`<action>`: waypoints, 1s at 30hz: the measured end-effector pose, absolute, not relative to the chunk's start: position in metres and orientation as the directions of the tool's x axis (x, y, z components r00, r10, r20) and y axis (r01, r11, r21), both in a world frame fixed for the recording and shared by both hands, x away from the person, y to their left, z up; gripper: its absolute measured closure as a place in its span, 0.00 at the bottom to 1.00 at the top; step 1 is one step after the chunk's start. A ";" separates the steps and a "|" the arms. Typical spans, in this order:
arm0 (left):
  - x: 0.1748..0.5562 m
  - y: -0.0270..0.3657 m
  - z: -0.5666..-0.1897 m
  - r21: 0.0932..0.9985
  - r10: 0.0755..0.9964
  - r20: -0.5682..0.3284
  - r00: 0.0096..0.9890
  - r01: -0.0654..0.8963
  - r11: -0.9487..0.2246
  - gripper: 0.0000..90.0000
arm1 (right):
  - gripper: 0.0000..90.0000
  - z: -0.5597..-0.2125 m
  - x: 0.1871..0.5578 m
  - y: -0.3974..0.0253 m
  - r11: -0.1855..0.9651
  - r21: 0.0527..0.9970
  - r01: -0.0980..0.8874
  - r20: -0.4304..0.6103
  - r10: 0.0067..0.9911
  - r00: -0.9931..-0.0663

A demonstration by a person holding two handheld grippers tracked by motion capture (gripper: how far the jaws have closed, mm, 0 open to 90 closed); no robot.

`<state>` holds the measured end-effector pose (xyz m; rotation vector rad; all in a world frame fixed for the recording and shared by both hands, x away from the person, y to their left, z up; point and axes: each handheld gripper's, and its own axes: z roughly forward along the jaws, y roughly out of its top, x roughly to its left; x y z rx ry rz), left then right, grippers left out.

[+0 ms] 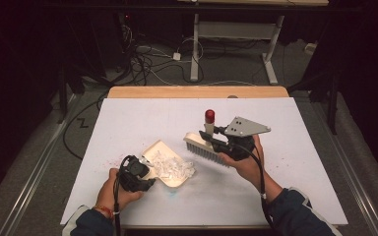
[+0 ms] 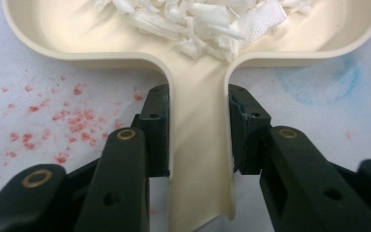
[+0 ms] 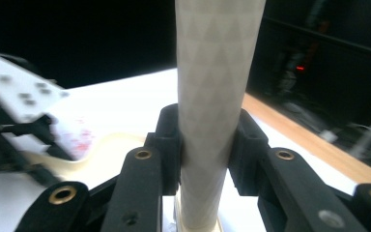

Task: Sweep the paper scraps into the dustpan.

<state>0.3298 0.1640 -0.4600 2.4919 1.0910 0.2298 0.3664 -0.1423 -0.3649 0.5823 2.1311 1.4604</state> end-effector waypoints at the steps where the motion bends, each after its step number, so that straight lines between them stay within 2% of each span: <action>1: 0.330 0.164 -0.460 0.428 0.735 -0.019 0.678 0.670 -0.606 0.71 | 0.79 -0.365 0.369 -0.144 0.343 0.936 0.075 -0.161 0.609 -0.776; 5: 0.330 0.163 -0.458 0.423 0.734 -0.013 0.679 0.669 -0.611 0.71 | 0.79 -0.373 0.386 -0.142 0.357 0.929 0.093 -0.186 0.670 -0.718; 9: 0.332 0.163 -0.459 0.423 0.745 -0.021 0.666 0.681 -0.597 0.71 | 0.79 -0.385 0.395 -0.128 0.393 0.915 0.091 -0.218 0.673 -0.707; 15: 0.333 0.164 -0.460 0.425 0.750 -0.022 0.661 0.686 -0.591 0.71 | 0.79 -0.393 0.387 -0.107 0.430 0.899 0.086 -0.217 0.607 -0.765; 20: 0.333 0.162 -0.459 0.424 0.753 -0.013 0.657 0.686 -0.591 0.71 | 0.79 -0.390 0.372 -0.089 0.386 0.919 0.080 -0.156 0.544 -0.825; 22: 0.333 0.162 -0.459 0.425 0.754 -0.013 0.657 0.686 -0.591 0.71 | 0.79 -0.387 0.367 -0.084 0.383 0.922 0.057 -0.171 0.535 -0.828; 30: 0.333 0.163 -0.459 0.426 0.752 -0.014 0.659 0.684 -0.592 0.71 | 0.79 -0.363 0.360 -0.104 0.324 0.945 0.038 -0.157 0.553 -0.818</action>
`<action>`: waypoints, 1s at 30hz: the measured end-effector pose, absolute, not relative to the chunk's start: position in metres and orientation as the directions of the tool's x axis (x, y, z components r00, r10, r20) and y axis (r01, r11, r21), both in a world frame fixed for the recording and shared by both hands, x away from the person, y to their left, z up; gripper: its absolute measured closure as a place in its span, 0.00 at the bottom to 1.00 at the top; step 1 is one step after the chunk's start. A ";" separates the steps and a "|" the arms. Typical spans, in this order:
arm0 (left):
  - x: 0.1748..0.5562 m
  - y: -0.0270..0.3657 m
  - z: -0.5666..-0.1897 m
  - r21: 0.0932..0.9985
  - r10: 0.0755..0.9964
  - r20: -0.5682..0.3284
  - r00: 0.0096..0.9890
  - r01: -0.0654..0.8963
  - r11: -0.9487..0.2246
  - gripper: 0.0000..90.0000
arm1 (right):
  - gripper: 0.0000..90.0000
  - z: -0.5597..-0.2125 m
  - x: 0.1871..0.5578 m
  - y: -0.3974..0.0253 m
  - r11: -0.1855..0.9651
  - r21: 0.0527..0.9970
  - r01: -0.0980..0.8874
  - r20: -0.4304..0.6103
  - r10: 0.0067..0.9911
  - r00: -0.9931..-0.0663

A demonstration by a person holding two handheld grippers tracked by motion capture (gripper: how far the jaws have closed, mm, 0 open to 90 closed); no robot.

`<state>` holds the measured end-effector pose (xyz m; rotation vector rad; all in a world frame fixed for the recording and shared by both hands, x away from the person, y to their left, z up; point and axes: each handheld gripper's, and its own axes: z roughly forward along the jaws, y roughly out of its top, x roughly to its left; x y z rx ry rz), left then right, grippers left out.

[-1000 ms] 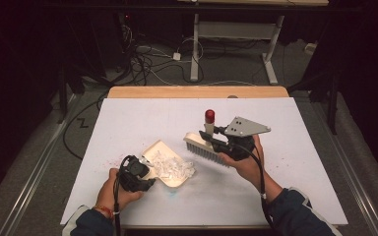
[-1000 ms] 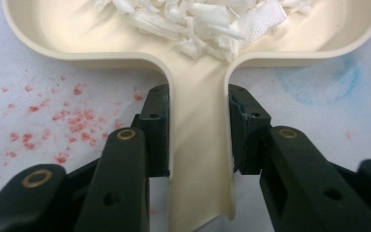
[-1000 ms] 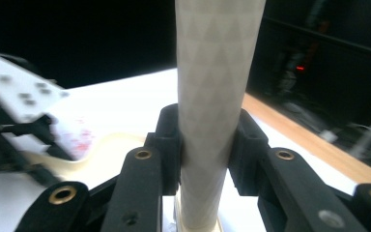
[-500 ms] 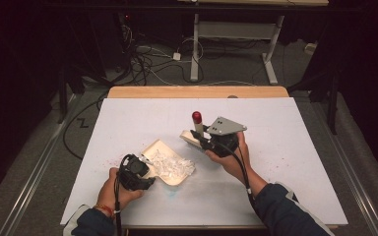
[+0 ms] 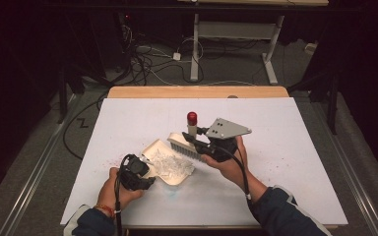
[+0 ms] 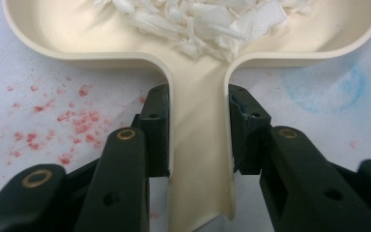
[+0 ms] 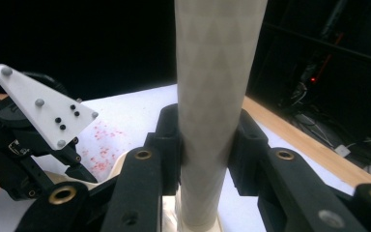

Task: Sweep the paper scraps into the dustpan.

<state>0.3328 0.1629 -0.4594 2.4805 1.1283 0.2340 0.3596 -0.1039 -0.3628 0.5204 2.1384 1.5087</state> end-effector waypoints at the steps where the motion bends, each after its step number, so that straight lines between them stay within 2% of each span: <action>1: 0.333 0.163 -0.459 0.424 0.752 -0.014 0.659 0.685 -0.592 0.71 | 0.79 -0.360 0.358 -0.109 0.315 0.948 0.040 -0.152 0.561 -0.813; 5: 0.332 0.162 -0.459 0.414 0.750 -0.004 0.662 0.684 -0.601 0.71 | 0.79 -0.357 0.349 -0.127 0.293 0.955 0.032 -0.149 0.574 -0.805; 16: 0.331 0.158 -0.459 0.414 0.758 -0.001 0.652 0.691 -0.593 0.71 | 0.79 -0.378 0.328 -0.158 0.377 0.920 0.105 -0.155 0.598 -0.786; 22: 0.330 0.153 -0.457 0.411 0.770 0.005 0.638 0.701 -0.583 0.71 | 0.79 -0.389 0.322 -0.134 0.386 0.915 0.121 -0.144 0.590 -0.795; 27: 0.330 0.154 -0.457 0.420 0.772 -0.003 0.635 0.702 -0.576 0.71 | 0.79 -0.383 0.319 -0.106 0.403 0.911 0.088 -0.165 0.551 -0.818; 30: 0.330 0.156 -0.456 0.420 0.768 -0.006 0.640 0.699 -0.579 0.71 | 0.79 -0.381 0.318 -0.093 0.435 0.899 0.049 -0.211 0.528 -0.822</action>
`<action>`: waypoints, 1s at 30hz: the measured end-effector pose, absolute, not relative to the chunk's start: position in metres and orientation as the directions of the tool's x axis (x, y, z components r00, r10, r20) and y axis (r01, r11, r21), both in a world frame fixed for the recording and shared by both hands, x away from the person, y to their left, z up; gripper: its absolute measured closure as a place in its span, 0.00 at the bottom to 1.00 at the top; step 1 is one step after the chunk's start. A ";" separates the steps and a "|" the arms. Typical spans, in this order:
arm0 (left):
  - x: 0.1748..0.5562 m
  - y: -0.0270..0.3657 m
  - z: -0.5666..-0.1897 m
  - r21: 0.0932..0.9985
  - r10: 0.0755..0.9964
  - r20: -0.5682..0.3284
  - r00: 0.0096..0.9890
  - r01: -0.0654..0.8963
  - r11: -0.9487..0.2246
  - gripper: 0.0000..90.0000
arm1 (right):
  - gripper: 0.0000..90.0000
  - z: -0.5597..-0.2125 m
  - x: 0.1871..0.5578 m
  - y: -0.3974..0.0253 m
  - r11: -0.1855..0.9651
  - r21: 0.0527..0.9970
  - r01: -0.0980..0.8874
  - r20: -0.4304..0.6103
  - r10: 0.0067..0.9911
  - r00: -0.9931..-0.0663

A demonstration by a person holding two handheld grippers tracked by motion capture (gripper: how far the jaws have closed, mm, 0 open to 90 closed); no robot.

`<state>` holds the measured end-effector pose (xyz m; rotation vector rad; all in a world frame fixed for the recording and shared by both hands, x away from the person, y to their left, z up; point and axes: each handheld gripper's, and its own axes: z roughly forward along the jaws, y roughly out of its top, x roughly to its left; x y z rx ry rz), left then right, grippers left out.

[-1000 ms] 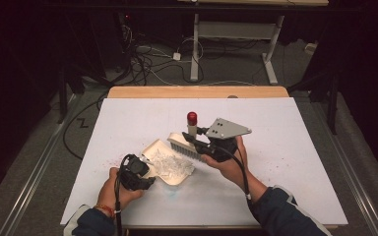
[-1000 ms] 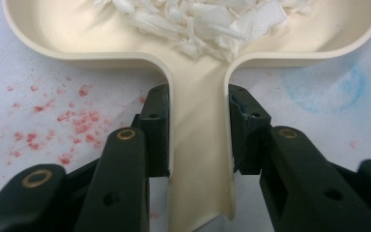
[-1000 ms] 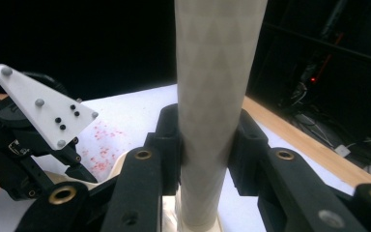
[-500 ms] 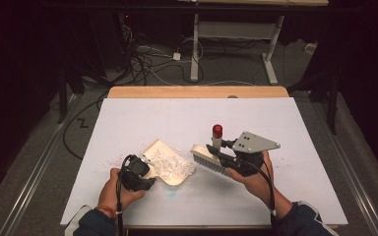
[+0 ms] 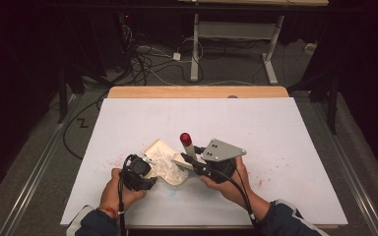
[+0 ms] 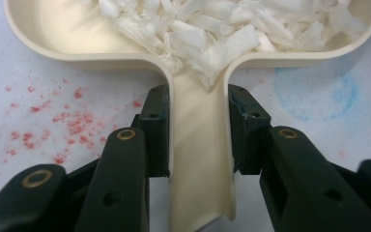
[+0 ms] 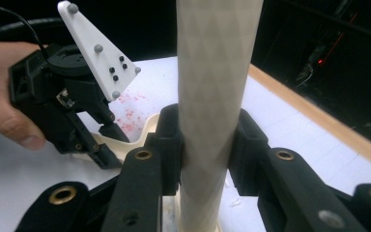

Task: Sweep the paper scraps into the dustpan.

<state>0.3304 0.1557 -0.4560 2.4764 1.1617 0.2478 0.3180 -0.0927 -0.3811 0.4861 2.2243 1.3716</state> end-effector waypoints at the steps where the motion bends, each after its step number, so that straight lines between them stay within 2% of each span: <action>1: 0.330 0.156 -0.456 0.420 0.768 -0.006 0.641 0.699 -0.580 0.71 | 0.79 -0.381 0.318 -0.090 0.447 0.894 0.035 -0.232 0.528 -0.817; 3: 0.331 0.157 -0.456 0.425 0.770 -0.010 0.638 0.700 -0.574 0.71 | 0.79 -0.379 0.320 -0.087 0.449 0.893 0.020 -0.247 0.527 -0.813; 13: 0.332 0.160 -0.456 0.421 0.766 -0.010 0.642 0.698 -0.579 0.71 | 0.79 -0.359 0.339 -0.106 0.321 0.945 0.062 -0.140 0.570 -0.809; 17: 0.331 0.160 -0.457 0.425 0.768 -0.012 0.640 0.699 -0.575 0.71 | 0.79 -0.351 0.347 -0.107 0.294 0.955 0.034 -0.155 0.595 -0.789; 21: 0.332 0.160 -0.457 0.424 0.767 -0.012 0.642 0.698 -0.578 0.71 | 0.79 -0.354 0.362 -0.106 0.264 0.963 0.049 -0.133 0.626 -0.769; 30: 0.333 0.159 -0.457 0.423 0.763 -0.010 0.647 0.694 -0.583 0.71 | 0.79 -0.387 0.395 -0.095 0.387 0.920 0.070 -0.230 0.674 -0.702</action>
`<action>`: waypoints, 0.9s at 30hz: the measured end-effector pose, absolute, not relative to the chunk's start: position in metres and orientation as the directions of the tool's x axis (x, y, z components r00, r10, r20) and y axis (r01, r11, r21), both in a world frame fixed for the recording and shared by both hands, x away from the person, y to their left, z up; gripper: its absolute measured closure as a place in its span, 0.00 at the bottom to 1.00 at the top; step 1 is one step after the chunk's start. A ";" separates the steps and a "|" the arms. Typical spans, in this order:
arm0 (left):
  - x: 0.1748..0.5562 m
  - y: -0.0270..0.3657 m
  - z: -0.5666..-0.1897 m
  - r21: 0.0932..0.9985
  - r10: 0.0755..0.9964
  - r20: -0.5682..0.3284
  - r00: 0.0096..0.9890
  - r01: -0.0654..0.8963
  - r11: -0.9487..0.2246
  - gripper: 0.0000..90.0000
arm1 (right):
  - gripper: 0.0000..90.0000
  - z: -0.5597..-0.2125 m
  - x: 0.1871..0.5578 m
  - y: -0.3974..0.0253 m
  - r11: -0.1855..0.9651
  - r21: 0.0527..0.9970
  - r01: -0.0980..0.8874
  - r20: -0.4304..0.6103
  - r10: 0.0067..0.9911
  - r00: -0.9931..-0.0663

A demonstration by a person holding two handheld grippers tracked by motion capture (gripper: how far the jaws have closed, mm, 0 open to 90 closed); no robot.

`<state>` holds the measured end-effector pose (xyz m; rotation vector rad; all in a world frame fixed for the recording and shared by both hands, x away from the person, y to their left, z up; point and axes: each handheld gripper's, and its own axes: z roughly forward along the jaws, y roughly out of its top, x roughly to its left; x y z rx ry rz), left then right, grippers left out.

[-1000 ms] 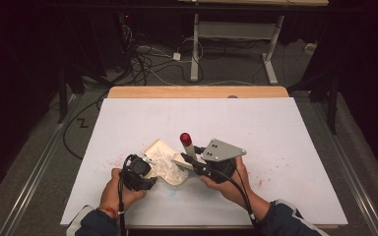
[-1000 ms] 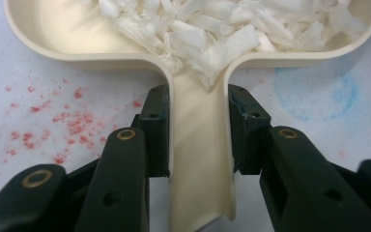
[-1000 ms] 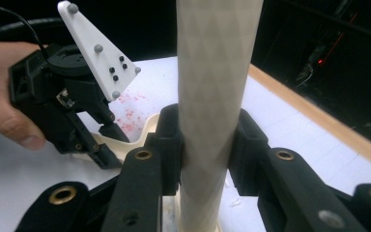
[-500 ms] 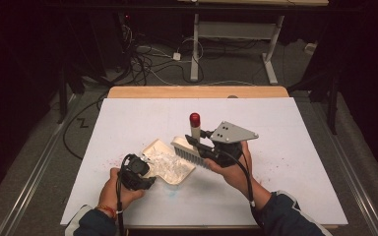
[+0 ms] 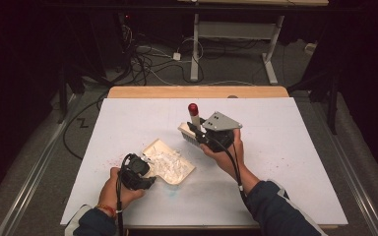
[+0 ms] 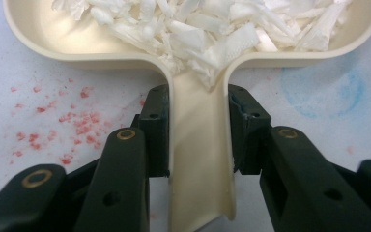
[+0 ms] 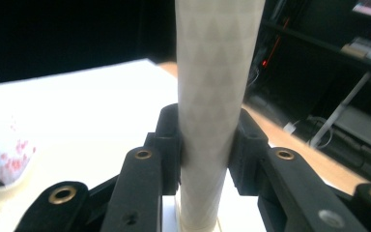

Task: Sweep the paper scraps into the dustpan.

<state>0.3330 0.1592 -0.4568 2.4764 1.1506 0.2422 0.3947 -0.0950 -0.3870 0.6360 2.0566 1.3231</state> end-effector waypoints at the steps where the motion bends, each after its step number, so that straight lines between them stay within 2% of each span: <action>1: 0.333 0.159 -0.457 0.419 0.760 -0.007 0.650 0.692 -0.588 0.71 | 0.79 -0.391 0.395 -0.094 0.390 0.917 0.079 -0.224 0.671 -0.707; 7: 0.334 0.157 -0.457 0.423 0.758 -0.002 0.653 0.687 -0.591 0.71 | 0.79 -0.399 0.374 -0.078 0.401 0.913 0.076 -0.208 0.618 -0.758; 15: 0.334 0.160 -0.455 0.432 0.759 -0.013 0.651 0.688 -0.582 0.71 | 0.79 -0.390 0.354 -0.061 0.370 0.928 0.054 -0.162 0.527 -0.835; 19: 0.334 0.160 -0.456 0.427 0.757 -0.008 0.653 0.687 -0.588 0.71 | 0.79 -0.383 0.349 -0.064 0.365 0.931 0.028 -0.185 0.534 -0.825; 27: 0.335 0.159 -0.457 0.427 0.761 -0.012 0.649 0.691 -0.583 0.71 | 0.79 -0.375 0.357 -0.082 0.311 0.948 0.071 -0.124 0.564 -0.816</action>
